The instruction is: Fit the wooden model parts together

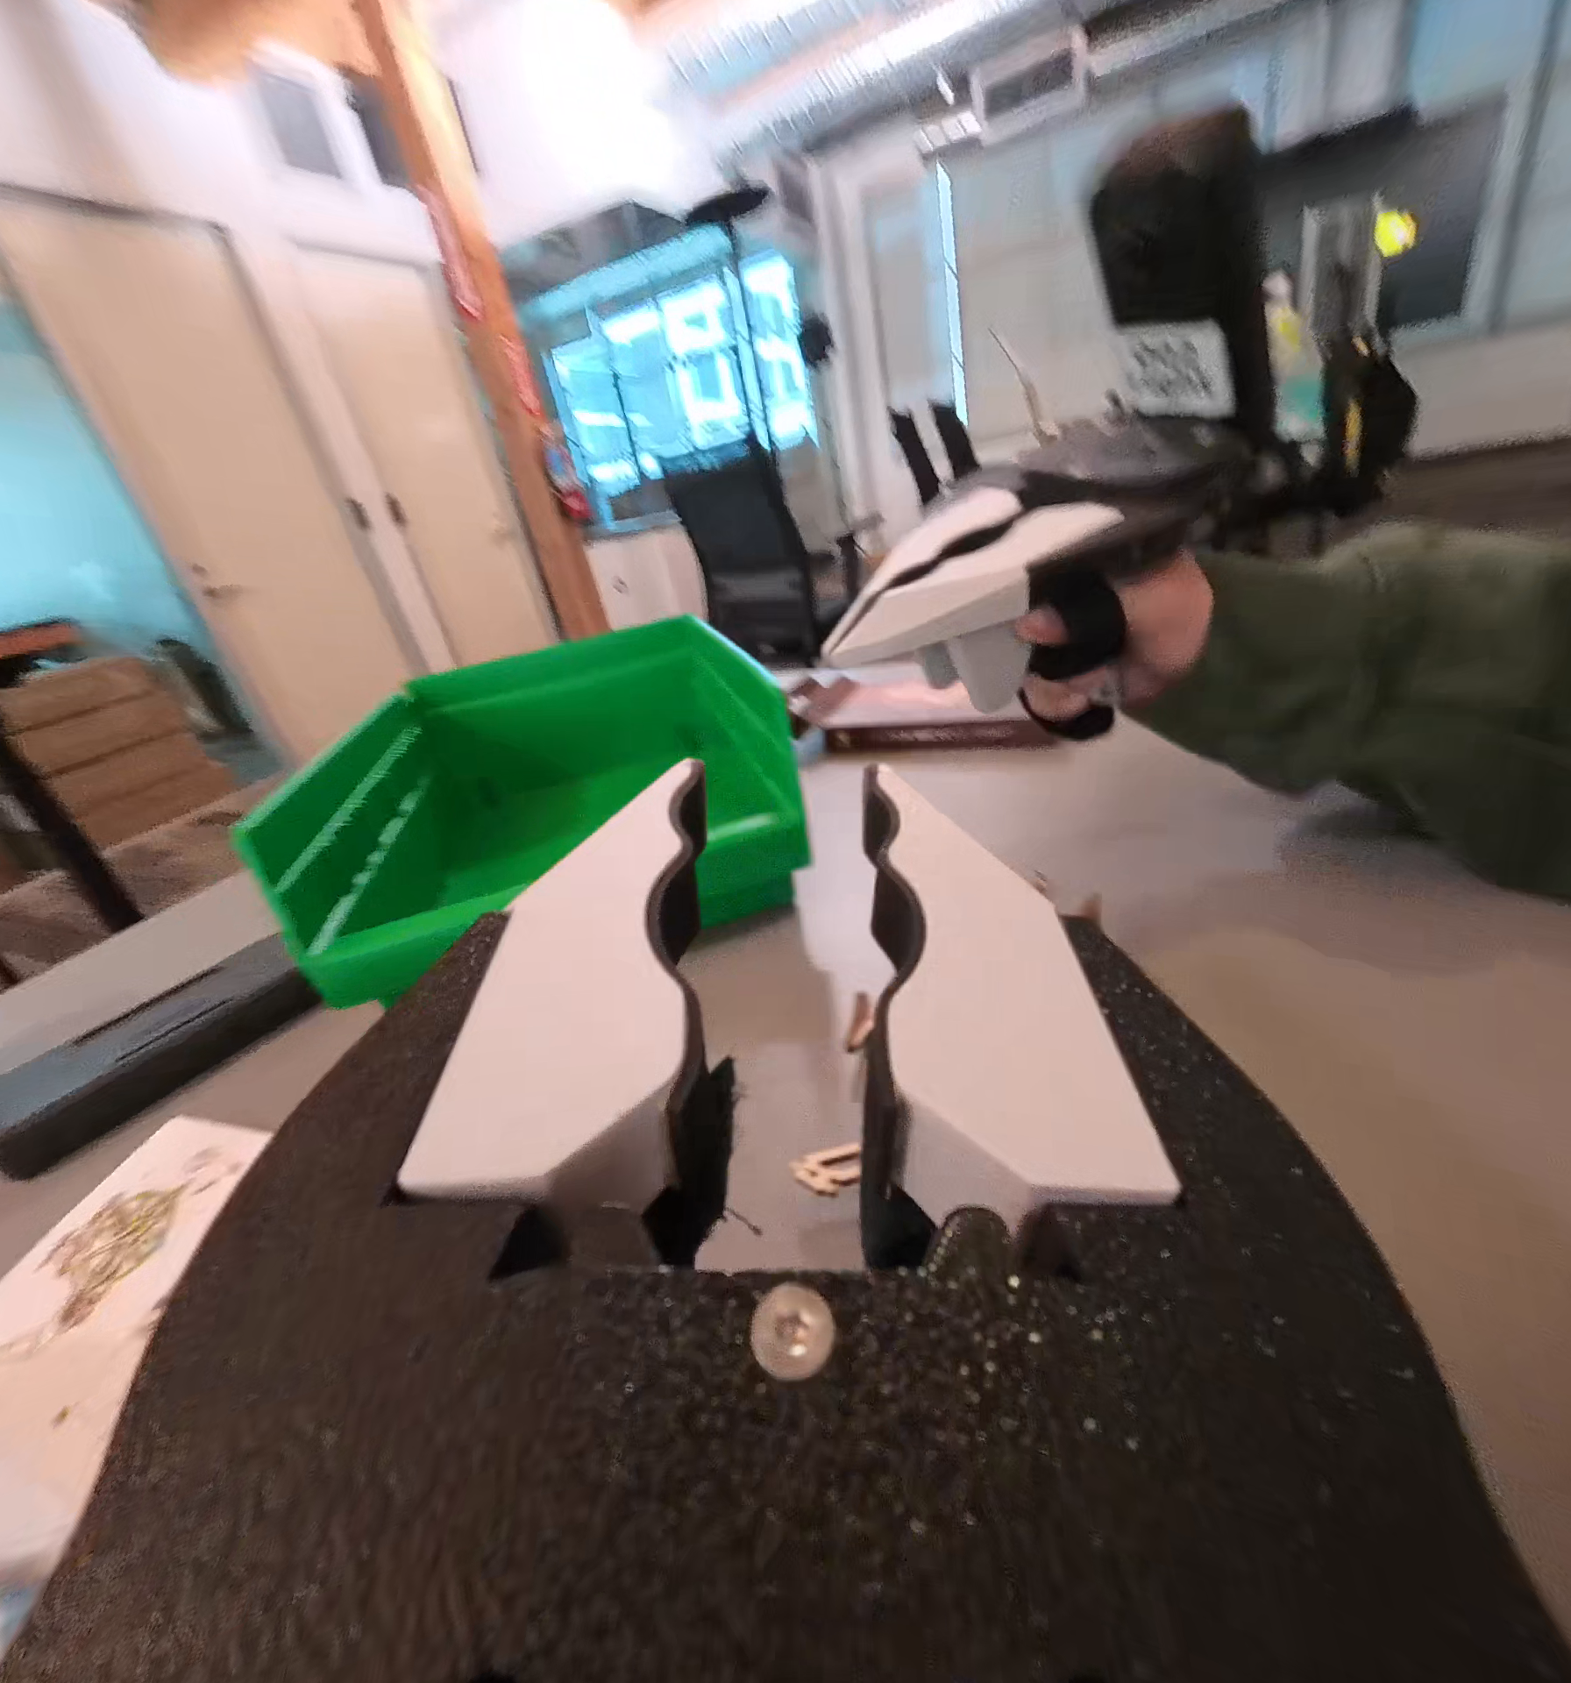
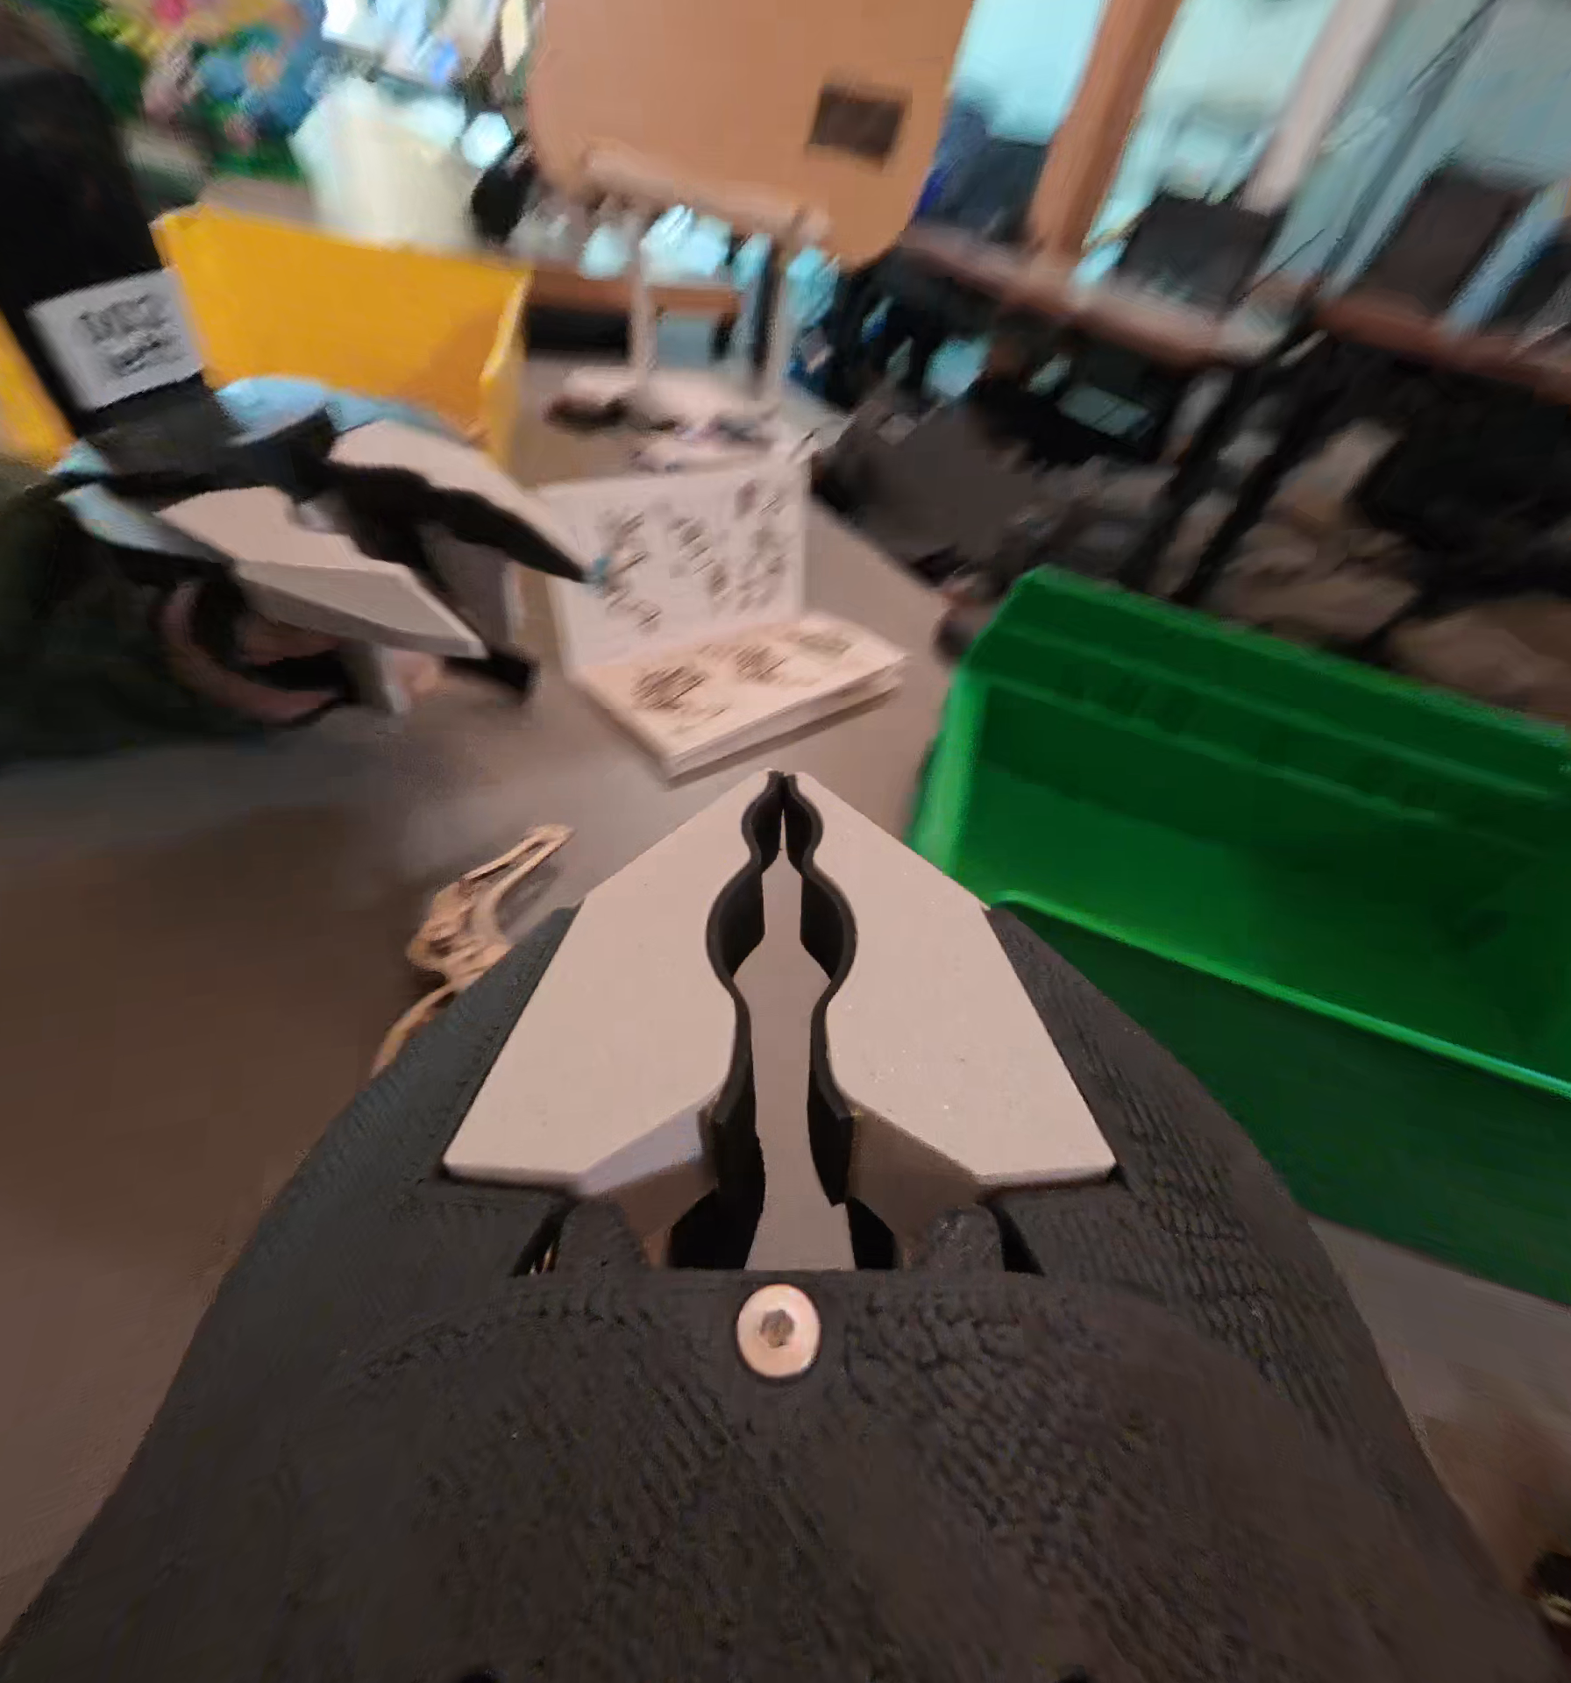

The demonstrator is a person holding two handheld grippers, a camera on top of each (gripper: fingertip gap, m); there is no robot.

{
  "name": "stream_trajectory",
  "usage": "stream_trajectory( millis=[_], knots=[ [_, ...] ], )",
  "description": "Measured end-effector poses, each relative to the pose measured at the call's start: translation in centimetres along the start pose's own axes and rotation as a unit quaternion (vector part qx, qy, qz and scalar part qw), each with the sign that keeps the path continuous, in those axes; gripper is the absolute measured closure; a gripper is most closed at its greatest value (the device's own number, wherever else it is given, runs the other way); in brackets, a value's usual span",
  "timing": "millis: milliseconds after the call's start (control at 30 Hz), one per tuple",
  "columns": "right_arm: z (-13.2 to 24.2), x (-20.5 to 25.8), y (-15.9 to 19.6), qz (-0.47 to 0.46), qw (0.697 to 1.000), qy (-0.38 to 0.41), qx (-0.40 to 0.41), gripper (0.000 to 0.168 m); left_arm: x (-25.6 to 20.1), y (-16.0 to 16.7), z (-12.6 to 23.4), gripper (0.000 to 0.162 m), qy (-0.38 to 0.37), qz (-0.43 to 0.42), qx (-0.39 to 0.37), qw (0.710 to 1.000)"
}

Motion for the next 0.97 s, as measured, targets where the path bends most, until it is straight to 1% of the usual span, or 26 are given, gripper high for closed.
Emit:
stream_trajectory(
  millis=[67, 167, 233, 333, 400, 467, 533, 600, 667, 833, 967],
  knots=[
    [0.8, -2.0, -0.6, 0.013, 0.994, 0.082, -0.078, 0.168, 1.6, 0.0, 1.0, 0.132, -0.045, -0.002, -0.019, 0.999],
    [2.0, -3.4, -0.8, 0.012, 0.976, 0.154, -0.152, 0.168, 2.2, -1.3, 2.1, 0.135, -0.054, -0.005, -0.064, 0.997],
    [2.3, -4.0, -0.2, 0.020, 0.969, 0.189, -0.161, 0.168, 1.5, -2.1, 2.5, 0.138, -0.033, -0.033, -0.080, 0.996],
    [2.3, -4.2, 0.2, 0.037, 0.963, 0.216, -0.155, 0.168, -0.9, -2.5, 2.5, 0.144, 0.010, -0.119, -0.079, 0.990],
    [2.0, -3.4, -0.1, 0.061, 0.962, 0.211, -0.160, 0.168, -3.3, -1.9, 2.0, 0.149, 0.046, -0.185, -0.062, 0.980],
    [1.2, -2.4, -0.3, 0.098, 0.963, 0.198, -0.155, 0.168, -5.8, -1.1, 1.7, 0.152, 0.087, -0.261, -0.040, 0.961],
    [0.0, -1.0, -0.1, 0.132, 0.966, 0.165, -0.146, 0.168, -7.6, -0.3, 1.7, 0.159, 0.112, -0.325, -0.034, 0.938],
    [-1.2, 0.2, 0.3, 0.153, 0.971, 0.125, -0.134, 0.168, -8.3, 0.2, 1.7, 0.162, 0.124, -0.357, -0.025, 0.925],
    [-2.0, 1.1, 0.6, 0.156, 0.976, 0.087, -0.126, 0.168, -8.0, 0.3, 1.7, 0.162, 0.123, -0.351, -0.021, 0.928],
    [-2.7, 2.0, 0.5, 0.156, 0.977, 0.042, -0.137, 0.168, -6.5, 0.5, 1.5, 0.162, 0.105, -0.300, -0.012, 0.948],
    [-3.2, 2.6, 0.4, 0.158, 0.977, 0.015, -0.144, 0.168, -6.6, 0.9, 1.3, 0.162, 0.113, -0.302, -0.004, 0.947]
  ],
)
Point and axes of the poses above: each gripper's, where its closed fingertips meet, z back along the fingers, y out of its underside, x = y × z across the jaws, the point moved 3 cm from there along z, back along the fingers
